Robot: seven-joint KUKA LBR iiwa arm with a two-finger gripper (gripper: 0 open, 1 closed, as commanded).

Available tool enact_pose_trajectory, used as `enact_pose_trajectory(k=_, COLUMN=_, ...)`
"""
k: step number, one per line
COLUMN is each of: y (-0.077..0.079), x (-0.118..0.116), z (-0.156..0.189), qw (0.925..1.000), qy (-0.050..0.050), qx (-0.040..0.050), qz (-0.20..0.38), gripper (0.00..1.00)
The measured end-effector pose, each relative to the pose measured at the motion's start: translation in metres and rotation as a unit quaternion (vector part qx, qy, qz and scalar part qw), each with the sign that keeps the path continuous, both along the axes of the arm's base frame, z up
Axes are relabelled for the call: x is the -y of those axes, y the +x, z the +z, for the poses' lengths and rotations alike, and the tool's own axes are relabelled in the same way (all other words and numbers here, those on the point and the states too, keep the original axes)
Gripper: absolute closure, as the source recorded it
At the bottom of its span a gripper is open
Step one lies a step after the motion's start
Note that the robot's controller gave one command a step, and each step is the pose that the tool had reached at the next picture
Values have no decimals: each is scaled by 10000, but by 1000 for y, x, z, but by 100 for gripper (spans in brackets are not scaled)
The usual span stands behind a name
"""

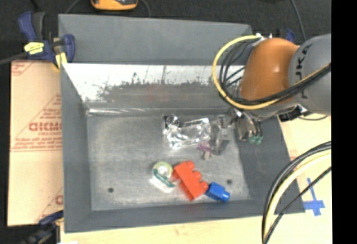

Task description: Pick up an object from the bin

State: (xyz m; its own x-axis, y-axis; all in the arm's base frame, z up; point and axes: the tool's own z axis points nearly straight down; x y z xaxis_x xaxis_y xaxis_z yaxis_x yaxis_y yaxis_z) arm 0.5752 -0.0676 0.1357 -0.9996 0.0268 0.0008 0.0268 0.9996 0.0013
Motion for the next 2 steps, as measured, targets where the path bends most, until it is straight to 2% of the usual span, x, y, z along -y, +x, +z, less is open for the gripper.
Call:
enact_pose_trajectory(k=1, y=1, x=0, z=2, qw=10000, qy=-7, qx=19, qz=5, gripper=0)
enact_pose_trajectory(k=2, y=12, x=-5, z=-45, qw=9940, qy=-40, qx=137, qz=1088, gripper=0)
